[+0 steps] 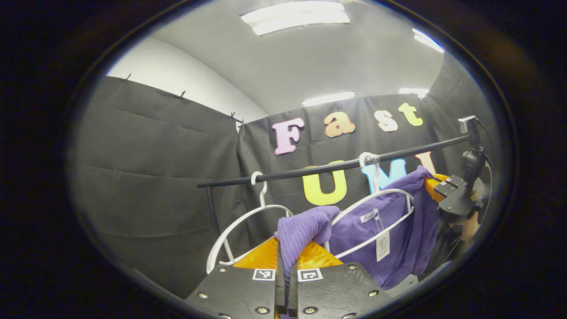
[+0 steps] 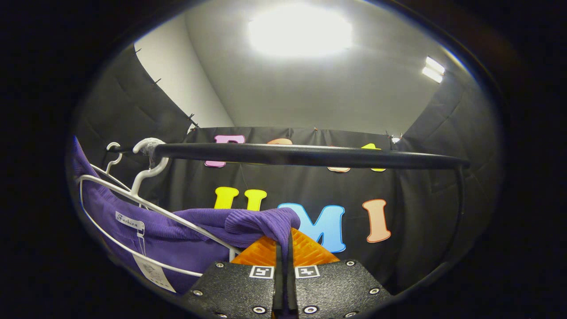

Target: Grasp the clothes on the hanger with both hands and then place them into the laundry hamper below.

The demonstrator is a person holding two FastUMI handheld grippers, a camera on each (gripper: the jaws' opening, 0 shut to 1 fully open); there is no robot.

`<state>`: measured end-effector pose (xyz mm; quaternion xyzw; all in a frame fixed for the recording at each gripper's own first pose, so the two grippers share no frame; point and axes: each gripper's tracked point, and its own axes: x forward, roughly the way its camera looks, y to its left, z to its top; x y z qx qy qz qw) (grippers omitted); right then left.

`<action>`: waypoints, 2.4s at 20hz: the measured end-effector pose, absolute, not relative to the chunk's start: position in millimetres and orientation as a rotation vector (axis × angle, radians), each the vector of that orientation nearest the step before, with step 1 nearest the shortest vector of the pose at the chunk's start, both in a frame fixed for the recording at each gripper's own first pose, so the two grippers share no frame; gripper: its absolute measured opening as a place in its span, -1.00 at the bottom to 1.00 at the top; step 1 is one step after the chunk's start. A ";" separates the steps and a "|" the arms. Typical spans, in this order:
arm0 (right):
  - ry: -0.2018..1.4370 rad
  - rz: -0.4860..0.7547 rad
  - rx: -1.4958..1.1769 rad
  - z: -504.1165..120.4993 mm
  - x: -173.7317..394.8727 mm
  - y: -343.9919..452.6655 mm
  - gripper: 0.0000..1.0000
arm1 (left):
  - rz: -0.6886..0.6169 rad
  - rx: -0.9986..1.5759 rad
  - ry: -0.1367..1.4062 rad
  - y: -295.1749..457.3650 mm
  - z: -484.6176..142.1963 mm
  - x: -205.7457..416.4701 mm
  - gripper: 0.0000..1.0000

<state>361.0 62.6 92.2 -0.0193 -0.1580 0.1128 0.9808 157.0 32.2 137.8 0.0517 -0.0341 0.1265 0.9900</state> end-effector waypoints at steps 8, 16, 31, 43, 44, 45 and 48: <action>-0.265 0.204 -0.070 65.7 385.5 63.1 -0.95 | 0.286 0.126 -0.080 86.0 145.6 190.7 -0.84; -0.148 0.138 -0.079 28.5 418.5 51.8 -0.94 | 0.199 0.127 -0.039 88.0 125.0 231.4 -0.94; 0.111 0.146 -0.068 -81.2 407.1 46.9 -0.94 | 0.109 0.036 0.098 89.3 43.7 248.0 -0.94; 0.121 0.185 -0.081 -72.5 317.2 60.2 -0.94 | 0.052 0.028 0.104 86.6 16.3 197.1 -0.94; 0.109 0.187 -0.081 -66.2 305.8 61.8 -0.94 | 0.034 0.021 0.095 83.5 19.1 191.2 -0.94; 0.100 0.190 -0.080 -59.6 294.3 63.7 -0.94 | 0.016 0.012 0.093 78.5 19.1 184.2 -0.94; 0.074 0.192 -0.070 -41.1 260.6 67.8 -0.96 | -0.030 -0.011 0.070 68.3 25.9 164.2 -0.84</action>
